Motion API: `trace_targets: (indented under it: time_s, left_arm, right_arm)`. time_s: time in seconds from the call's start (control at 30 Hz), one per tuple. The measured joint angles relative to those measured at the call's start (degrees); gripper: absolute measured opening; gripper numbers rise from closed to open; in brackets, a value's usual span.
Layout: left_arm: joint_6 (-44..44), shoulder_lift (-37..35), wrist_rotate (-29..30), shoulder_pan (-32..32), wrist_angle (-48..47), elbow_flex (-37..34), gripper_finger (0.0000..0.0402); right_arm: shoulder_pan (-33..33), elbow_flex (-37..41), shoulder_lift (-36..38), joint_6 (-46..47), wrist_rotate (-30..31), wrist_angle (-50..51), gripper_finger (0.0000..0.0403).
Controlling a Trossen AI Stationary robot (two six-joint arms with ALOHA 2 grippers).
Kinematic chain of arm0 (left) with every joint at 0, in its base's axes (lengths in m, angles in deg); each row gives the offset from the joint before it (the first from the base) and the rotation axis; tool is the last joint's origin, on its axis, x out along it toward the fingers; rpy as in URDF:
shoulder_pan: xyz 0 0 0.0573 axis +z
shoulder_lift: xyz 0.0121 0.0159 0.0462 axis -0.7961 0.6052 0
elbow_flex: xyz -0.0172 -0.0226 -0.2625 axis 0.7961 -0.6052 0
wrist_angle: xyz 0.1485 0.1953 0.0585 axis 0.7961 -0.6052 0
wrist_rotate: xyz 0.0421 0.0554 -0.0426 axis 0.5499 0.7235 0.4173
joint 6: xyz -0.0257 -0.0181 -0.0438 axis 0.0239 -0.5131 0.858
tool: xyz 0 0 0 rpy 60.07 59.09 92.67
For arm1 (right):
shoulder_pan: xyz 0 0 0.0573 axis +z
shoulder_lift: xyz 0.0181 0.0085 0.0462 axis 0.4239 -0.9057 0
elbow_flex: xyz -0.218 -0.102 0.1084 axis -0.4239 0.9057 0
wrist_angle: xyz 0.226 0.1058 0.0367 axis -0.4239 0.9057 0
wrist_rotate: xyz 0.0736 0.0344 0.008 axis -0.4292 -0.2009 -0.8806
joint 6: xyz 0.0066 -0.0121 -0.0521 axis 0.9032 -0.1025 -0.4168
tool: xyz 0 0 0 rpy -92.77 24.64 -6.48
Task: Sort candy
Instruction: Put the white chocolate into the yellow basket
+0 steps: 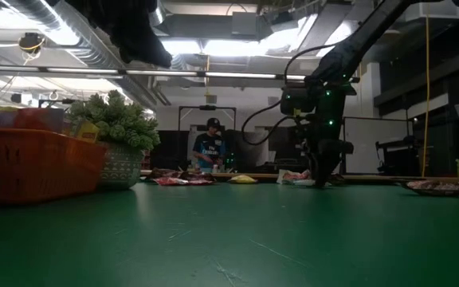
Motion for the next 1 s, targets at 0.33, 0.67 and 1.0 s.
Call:
trace_targets:
  time_s: [0.33,0.67,1.0]
  left_arm:
    - [-0.04,5.04,0.00,0.00,3.60,-0.04,0.0133]
    - [-0.15,7.62,0.11,0.04,10.17,-0.06,0.0133]
    - [-12.36,7.96,0.50,0.07,15.20,-0.04,0.0133]
  right_arm:
    - [0.06,-4.30,-0.57,3.00,-9.72,3.66,0.0086]
    - [2.36,-9.04,-0.39,9.17,-31.00,-4.54,0.0089]
    - [10.85,-10.79,-0.35,9.92,-33.30,-15.62,0.0089]
